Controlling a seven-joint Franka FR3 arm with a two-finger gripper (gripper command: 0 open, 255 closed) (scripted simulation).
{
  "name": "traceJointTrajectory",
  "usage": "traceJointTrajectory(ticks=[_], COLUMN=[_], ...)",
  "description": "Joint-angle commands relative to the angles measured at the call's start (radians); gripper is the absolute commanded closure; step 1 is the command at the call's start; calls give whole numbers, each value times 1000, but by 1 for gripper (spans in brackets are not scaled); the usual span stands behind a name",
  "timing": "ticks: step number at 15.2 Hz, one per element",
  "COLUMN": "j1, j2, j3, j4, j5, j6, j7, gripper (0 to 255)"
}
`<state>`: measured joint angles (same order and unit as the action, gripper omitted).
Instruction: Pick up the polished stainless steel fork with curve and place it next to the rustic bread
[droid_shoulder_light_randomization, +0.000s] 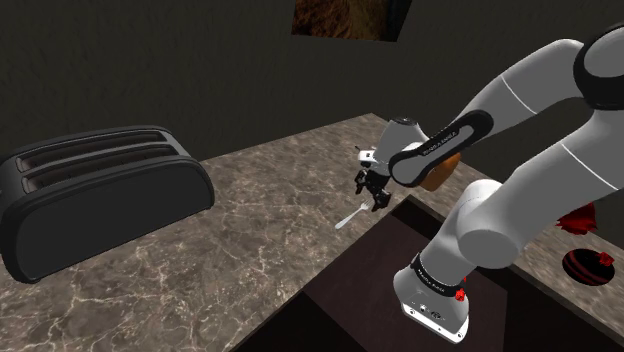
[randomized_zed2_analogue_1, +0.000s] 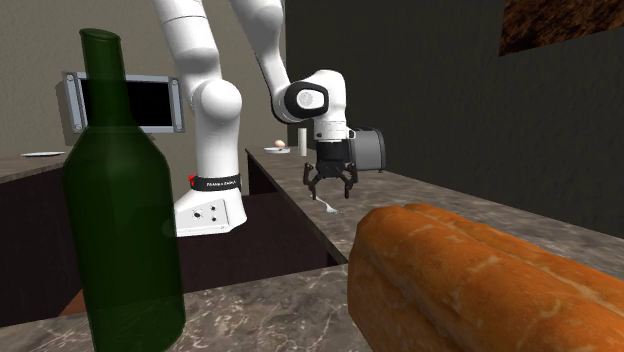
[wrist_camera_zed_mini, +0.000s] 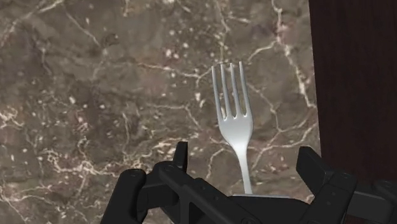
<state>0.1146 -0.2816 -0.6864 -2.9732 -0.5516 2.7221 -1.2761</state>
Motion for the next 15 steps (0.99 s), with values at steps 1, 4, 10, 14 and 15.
traceJointTrajectory(ticks=[1, 4, 10, 14, 15], j1=[15, 44, 44, 44, 44], j2=[53, 127, 127, 127, 127], j3=[-15, -38, -37, -37, -37], j4=[-1, 0, 0, 0, 0], j5=[10, 46, 46, 46, 46], j6=[55, 128, 128, 127, 128], j7=[-9, -31, -32, -32, -32], gripper=[0, 0, 0, 255, 255])
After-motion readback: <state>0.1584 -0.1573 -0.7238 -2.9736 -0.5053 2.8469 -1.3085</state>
